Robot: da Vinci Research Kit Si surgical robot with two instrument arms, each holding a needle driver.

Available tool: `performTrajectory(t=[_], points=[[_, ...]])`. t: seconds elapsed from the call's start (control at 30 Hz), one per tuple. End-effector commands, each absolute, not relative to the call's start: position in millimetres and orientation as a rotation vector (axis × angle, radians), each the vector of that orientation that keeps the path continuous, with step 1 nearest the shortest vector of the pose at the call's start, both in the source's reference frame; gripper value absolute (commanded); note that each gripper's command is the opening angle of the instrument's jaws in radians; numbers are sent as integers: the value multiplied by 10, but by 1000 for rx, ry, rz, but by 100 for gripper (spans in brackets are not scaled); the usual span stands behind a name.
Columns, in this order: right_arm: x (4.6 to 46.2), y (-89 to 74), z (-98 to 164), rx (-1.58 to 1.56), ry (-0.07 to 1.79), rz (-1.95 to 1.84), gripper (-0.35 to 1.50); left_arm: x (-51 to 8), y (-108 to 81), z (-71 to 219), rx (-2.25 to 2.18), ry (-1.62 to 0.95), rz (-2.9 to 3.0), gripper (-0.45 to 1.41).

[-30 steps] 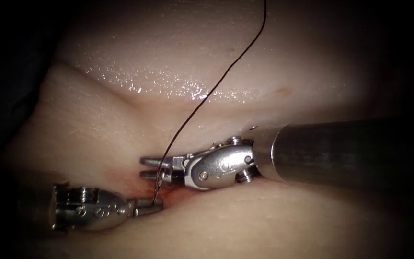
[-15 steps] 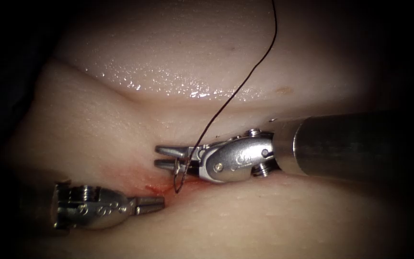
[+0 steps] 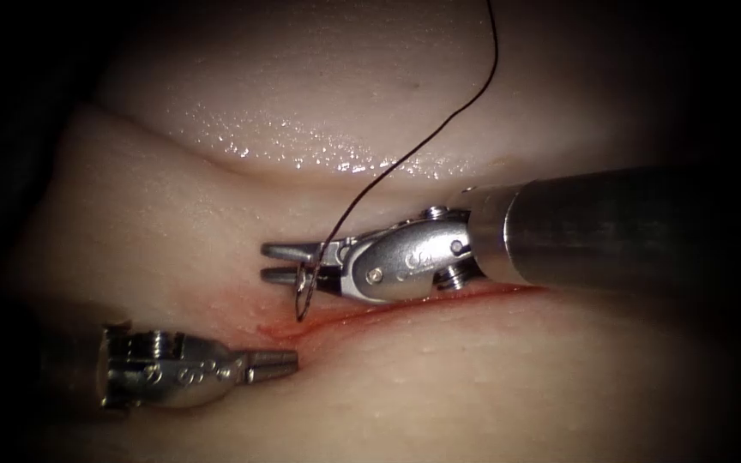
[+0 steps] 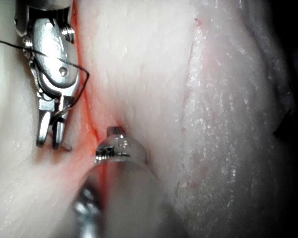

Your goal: Wound Closure

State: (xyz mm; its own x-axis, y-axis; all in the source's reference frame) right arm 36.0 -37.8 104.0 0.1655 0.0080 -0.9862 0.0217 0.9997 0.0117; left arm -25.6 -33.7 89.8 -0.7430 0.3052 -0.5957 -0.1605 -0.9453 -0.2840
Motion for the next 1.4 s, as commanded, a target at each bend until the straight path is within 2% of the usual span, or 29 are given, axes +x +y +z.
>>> performTrajectory(t=[0.03,0.13,0.33,0.77,1.4], points=[[365,-375,1048,32,1408,11,-35,-262,-343,903,-980,-315,2701,-45],[364,-356,1056,176,1400,214,-35,-264,-343,904,-981,-317,2700,-45],[375,-351,1062,371,1346,351,-35,-263,-343,904,-982,-317,2701,-45],[380,-325,1072,343,1337,368,-35,-263,-345,904,-979,-317,2704,-45],[381,-285,1097,475,1272,473,-35,-261,-351,904,-984,-323,2709,-45]])
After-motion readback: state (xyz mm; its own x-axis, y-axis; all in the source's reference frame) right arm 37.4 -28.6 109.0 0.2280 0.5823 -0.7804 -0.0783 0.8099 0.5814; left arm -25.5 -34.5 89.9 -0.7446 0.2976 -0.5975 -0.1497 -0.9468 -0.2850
